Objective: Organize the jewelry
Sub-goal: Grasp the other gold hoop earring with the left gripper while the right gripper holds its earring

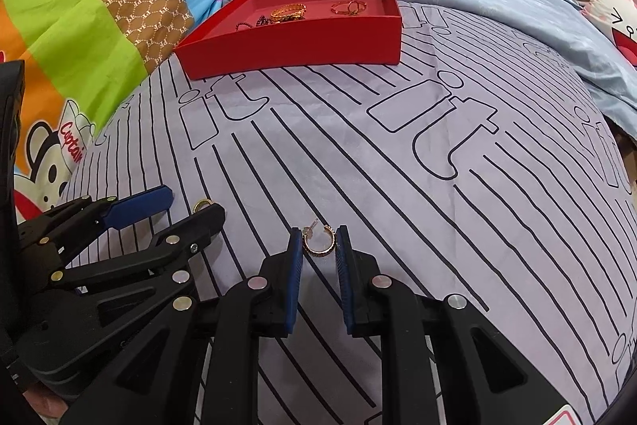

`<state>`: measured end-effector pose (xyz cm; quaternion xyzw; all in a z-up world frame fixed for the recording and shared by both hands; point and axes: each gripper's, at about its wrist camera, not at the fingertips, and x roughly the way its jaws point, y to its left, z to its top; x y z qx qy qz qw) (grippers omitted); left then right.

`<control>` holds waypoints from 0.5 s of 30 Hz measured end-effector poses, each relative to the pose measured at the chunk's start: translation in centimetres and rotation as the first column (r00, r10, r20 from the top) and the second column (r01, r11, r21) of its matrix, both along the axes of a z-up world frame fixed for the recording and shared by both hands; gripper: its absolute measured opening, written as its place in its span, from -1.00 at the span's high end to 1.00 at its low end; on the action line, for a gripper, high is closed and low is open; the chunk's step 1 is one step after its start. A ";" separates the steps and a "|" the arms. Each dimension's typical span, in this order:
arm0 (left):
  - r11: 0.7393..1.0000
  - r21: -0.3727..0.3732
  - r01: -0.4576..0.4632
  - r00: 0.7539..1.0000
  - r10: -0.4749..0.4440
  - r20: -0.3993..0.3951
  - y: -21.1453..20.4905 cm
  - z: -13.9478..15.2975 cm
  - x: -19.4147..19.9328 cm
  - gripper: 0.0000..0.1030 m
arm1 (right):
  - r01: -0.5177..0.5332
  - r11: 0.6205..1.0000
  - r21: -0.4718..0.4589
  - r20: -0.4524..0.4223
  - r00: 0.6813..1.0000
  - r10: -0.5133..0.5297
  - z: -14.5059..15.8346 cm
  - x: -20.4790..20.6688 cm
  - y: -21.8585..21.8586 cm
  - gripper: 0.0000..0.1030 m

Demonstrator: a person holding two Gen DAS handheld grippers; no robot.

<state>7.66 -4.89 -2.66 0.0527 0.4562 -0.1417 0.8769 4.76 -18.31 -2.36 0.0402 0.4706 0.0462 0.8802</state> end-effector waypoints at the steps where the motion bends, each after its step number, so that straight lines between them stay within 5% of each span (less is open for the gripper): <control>1: 1.000 0.004 0.003 1.000 -0.003 0.004 -0.1 0.0 0.0 0.30 | 0.000 1.000 0.000 0.000 1.000 0.000 0.0 0.0 0.0 0.69; 7: 1.000 0.002 0.017 1.000 -0.017 0.004 -0.1 0.0 -0.1 0.66 | 0.000 1.000 0.001 0.000 1.000 0.000 0.0 0.0 0.0 0.69; 15: 1.000 -0.022 0.019 1.000 -0.019 -0.009 -0.1 0.1 -0.4 0.68 | -0.008 1.000 0.002 0.003 1.000 0.008 0.1 -0.2 0.3 0.69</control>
